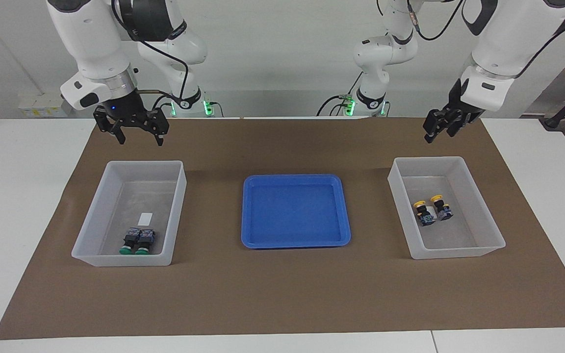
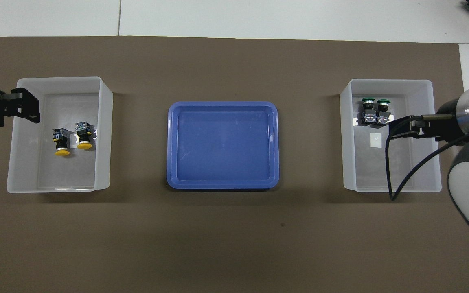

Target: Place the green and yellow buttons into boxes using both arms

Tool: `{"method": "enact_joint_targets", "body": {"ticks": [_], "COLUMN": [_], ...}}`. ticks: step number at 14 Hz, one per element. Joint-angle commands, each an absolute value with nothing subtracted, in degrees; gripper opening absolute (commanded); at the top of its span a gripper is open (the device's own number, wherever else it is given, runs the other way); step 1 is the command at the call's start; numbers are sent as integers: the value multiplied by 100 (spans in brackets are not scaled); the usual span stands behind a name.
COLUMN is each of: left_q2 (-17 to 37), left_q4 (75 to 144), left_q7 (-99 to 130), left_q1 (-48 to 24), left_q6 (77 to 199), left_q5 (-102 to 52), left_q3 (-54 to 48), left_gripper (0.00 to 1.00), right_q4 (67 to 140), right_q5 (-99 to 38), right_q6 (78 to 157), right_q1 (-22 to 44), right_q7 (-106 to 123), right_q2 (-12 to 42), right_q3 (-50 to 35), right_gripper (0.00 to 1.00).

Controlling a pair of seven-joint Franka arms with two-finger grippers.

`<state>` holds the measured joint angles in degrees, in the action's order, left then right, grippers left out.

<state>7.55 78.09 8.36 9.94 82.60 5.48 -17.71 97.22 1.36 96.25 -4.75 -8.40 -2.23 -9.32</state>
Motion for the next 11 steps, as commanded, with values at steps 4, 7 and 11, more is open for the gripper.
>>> {"method": "enact_joint_targets", "body": {"ticks": [4,7,11], "left_q2": [466,203,141], "left_q4": [8305,8840,8947], "left_q7": [369,352,352], "left_q1": [1072,1072,1090], "left_q6": [8666,9060,9123], "left_q5": [659,650,650], "left_q3": [-1846,-1846,-1846], "left_gripper": [82,100,100], "right_q4": [9782,9782,9782], "right_q5": [9,9,0], "right_q6": [9589,9589,9589], "right_q1": [-580,-580,-580], "right_q7": [-677,-677,-677], "right_q2": [-299,-299,-299], "right_q3": [-976,-976,-976], "right_gripper": [100,100,100]}}
